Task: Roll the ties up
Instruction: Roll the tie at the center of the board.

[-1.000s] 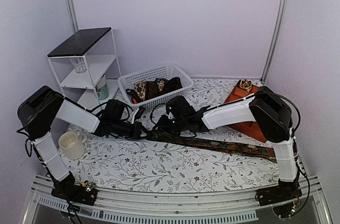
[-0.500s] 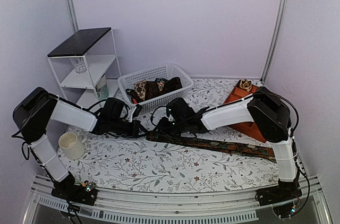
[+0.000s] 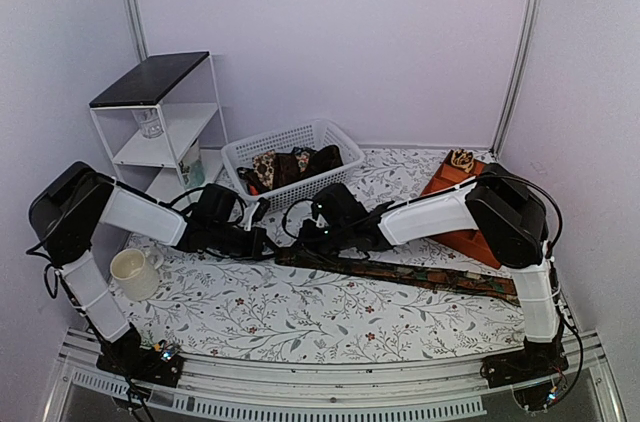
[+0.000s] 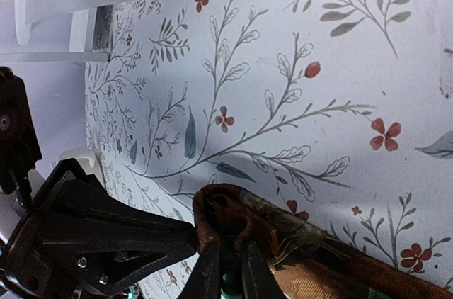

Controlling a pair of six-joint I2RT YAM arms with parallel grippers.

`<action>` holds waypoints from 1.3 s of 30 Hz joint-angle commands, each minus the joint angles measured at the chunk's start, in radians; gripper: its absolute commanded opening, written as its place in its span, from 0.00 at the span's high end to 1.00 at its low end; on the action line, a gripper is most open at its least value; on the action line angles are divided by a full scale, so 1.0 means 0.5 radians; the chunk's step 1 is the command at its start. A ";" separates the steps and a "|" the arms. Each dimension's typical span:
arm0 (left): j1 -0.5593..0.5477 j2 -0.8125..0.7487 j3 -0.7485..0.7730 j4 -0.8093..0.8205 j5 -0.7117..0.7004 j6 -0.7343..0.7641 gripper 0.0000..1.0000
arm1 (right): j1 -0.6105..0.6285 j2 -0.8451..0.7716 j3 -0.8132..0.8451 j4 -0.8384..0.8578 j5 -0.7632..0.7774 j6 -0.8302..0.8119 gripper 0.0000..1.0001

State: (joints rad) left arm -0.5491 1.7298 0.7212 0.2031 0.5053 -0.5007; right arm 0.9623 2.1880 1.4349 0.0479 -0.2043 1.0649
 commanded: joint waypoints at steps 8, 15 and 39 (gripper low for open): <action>-0.038 -0.097 0.061 -0.081 -0.034 -0.051 0.97 | 0.013 -0.111 -0.100 0.003 0.053 -0.006 0.97; -0.064 -0.064 0.109 -0.072 0.045 -0.065 0.97 | 0.015 -0.157 -0.169 0.010 0.119 -0.017 0.97; -0.128 0.048 0.121 -0.050 0.023 -0.074 0.99 | 0.013 -0.312 -0.341 0.093 0.086 0.045 0.95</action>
State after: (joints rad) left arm -0.5961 1.7332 0.7650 0.1669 0.5148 -0.5358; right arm 0.9634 2.1010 1.2907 0.1055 -0.1699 1.0779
